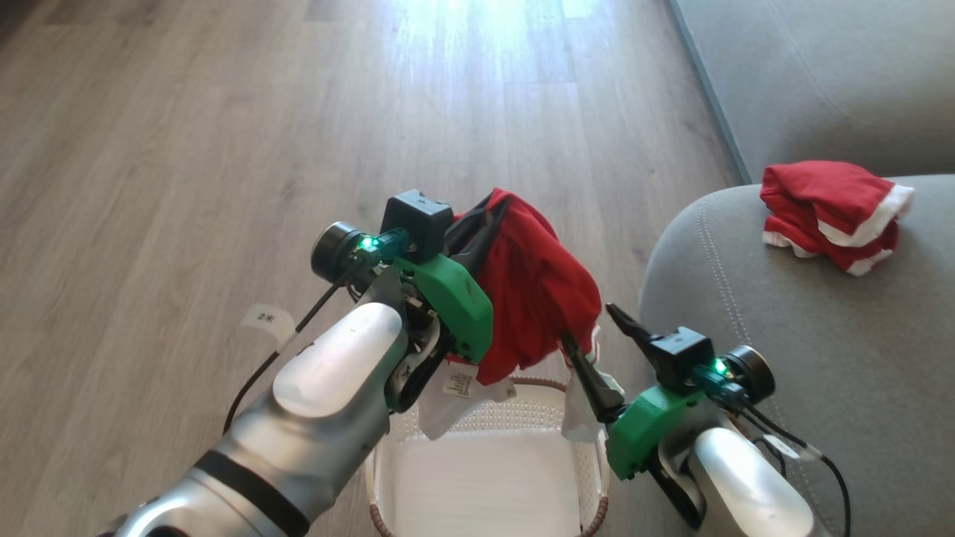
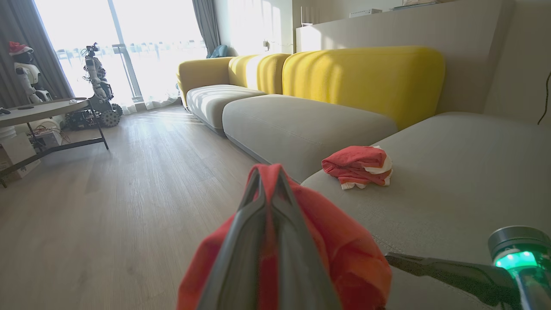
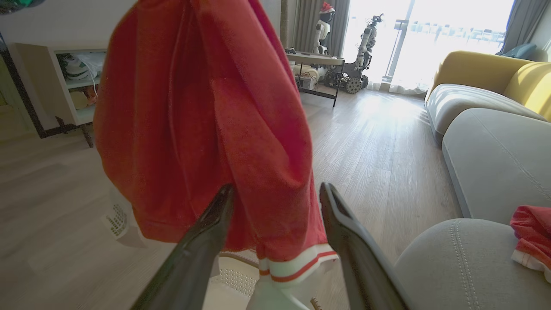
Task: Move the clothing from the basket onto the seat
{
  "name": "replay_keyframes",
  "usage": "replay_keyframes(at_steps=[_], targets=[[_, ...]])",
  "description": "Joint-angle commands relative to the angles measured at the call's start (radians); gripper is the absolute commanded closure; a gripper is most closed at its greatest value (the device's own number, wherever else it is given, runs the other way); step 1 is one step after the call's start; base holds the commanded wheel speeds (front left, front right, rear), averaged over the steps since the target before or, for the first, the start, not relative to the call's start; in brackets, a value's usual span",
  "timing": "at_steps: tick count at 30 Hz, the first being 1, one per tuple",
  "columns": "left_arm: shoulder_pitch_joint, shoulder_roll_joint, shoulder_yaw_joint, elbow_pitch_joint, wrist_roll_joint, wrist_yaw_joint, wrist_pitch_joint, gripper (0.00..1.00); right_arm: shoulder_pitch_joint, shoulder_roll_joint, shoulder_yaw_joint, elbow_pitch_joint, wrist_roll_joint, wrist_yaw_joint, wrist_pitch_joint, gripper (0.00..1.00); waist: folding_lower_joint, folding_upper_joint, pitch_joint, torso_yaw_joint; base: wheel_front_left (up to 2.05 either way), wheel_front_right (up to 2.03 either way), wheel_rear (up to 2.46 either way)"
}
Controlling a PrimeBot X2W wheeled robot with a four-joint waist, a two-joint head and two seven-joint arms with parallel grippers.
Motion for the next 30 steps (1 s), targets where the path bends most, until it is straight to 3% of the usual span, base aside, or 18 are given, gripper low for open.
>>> replay_keyframes(at_steps=[1,8,9,10,12,13,21,22,23,25,30], targets=[[-0.077,0.011,0.031,-0.043,-0.002,0.004,-0.008,1.0,-0.067,0.003,0.032,-0.006,-0.009,0.0,-0.006,0.0,0.0001,-0.0001,-0.004,0.014,0.0,0.0,0.0],[-0.061,0.005,0.008,-0.085,-0.005,0.009,-0.002,1.0,-0.156,0.003,0.101,0.073,0.022,0.0,-0.006,0.0,0.0001,-0.0001,-0.011,0.051,0.0,0.0,0.0],[-0.056,0.005,0.006,-0.088,-0.007,0.01,-0.002,1.0,-0.163,0.003,0.114,0.074,0.032,0.0,-0.006,0.07,0.0001,-0.0001,-0.012,0.055,0.0,0.0,0.0],[-0.052,0.005,0.005,-0.091,-0.009,0.01,-0.002,1.0,-0.169,0.003,0.129,0.073,0.044,0.0,-0.006,0.51,0.0001,-0.0001,-0.012,0.057,0.0,0.0,0.0],[-0.043,0.008,0.003,-0.092,-0.011,0.014,-0.001,1.0,-0.178,0.003,0.145,0.07,0.061,0.0,-0.006,0.89,0.0001,-0.0001,-0.013,0.061,0.0,0.0,0.0],[-0.038,0.01,0.003,-0.093,-0.013,0.016,-0.001,1.0,-0.18,0.003,0.148,0.07,0.066,0.0,-0.006,1.0,0.0001,-0.0001,-0.013,0.063,0.0,0.0,0.0],[0.008,0.029,0.01,-0.081,-0.033,0.024,-0.019,1.0,-0.176,0.003,0.124,0.071,0.06,0.0,-0.006,1.0,0.0001,-0.0001,-0.006,0.05,0.0,0.0,0.0],[0.016,0.031,0.012,-0.078,-0.036,0.026,-0.026,0.7,-0.174,0.003,0.116,0.071,0.055,0.0,-0.006,1.0,0.0001,-0.0001,-0.005,0.045,0.0,0.0,0.0],[0.024,0.033,0.012,-0.074,-0.037,0.027,-0.03,0.57,-0.174,0.003,0.106,0.07,0.048,0.0,-0.006,1.0,0.0001,-0.0001,-0.003,0.039,0.0,0.0,0.0],[0.038,0.034,0.011,-0.068,-0.041,0.027,-0.041,0.04,-0.175,0.003,0.085,0.07,0.034,0.0,-0.006,1.0,0.0001,-0.0001,0.001,0.027,0.0,0.0,0.0],[0.066,0.035,0.01,-0.052,-0.045,0.036,-0.069,0.0,-0.18,0.002,0.017,0.06,-0.01,0.0,-0.006,1.0,0.0001,-0.0001,0.014,-0.015,0.0,0.0,0.0]])
